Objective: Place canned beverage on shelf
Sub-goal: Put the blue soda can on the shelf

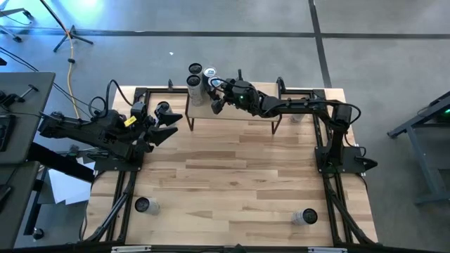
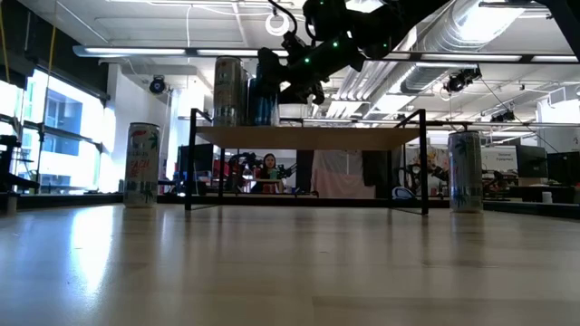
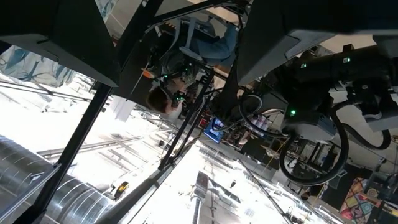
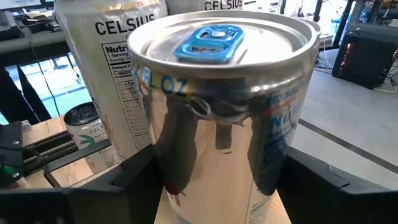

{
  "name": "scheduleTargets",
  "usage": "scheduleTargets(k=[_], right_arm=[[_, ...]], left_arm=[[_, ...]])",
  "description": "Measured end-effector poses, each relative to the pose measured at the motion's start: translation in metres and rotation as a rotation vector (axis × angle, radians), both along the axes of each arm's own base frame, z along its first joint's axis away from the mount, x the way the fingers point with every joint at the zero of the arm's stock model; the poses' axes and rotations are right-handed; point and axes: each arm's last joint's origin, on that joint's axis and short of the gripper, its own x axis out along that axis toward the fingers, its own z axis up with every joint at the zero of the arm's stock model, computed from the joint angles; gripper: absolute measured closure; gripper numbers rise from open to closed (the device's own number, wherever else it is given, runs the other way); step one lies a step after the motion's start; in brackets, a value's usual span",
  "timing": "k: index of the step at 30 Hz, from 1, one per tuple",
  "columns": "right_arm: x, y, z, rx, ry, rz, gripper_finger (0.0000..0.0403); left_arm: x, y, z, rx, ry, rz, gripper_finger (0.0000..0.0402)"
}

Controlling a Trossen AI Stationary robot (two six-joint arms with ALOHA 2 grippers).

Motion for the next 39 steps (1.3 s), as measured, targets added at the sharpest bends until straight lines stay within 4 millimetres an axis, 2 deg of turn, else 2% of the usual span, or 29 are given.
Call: scheduleTargets(k=[8, 15, 19, 26, 31, 39], right_arm=[[0.008, -0.002, -0.015, 0.027, -0.007, 0.011, 0.0147], [0.008, -0.002, -0.014, -0.014, 0.004, 0.030, 0.0142], [0.009, -0.002, -0.013, -0.014, 0.017, 0.033, 0.0116], [0.009, -0.002, -0.012, -0.047, 0.046, 0.042, 0.0047], [0.002, -0.001, -0.008, -0.037, 0.123, 0.045, 0.0018], [-0.020, 0.001, 0.012, -0.091, 0.274, 0.071, 0.0015]], left_arm=[[0.000, 0.000, 0.000, 0.000, 0.000, 0.000, 0.0106], [0.000, 0.000, 0.000, 0.000, 0.001, 0.000, 0.0106], [0.000, 0.000, 0.000, 0.000, 0.003, 0.000, 0.0106], [0.000, 0.000, 0.000, 0.010, 0.004, 0.004, 0.0106], [0.000, 0.000, 0.000, 0.033, 0.007, 0.011, 0.0106], [0.000, 0.000, 0.000, 0.050, 0.008, 0.017, 0.0106]])
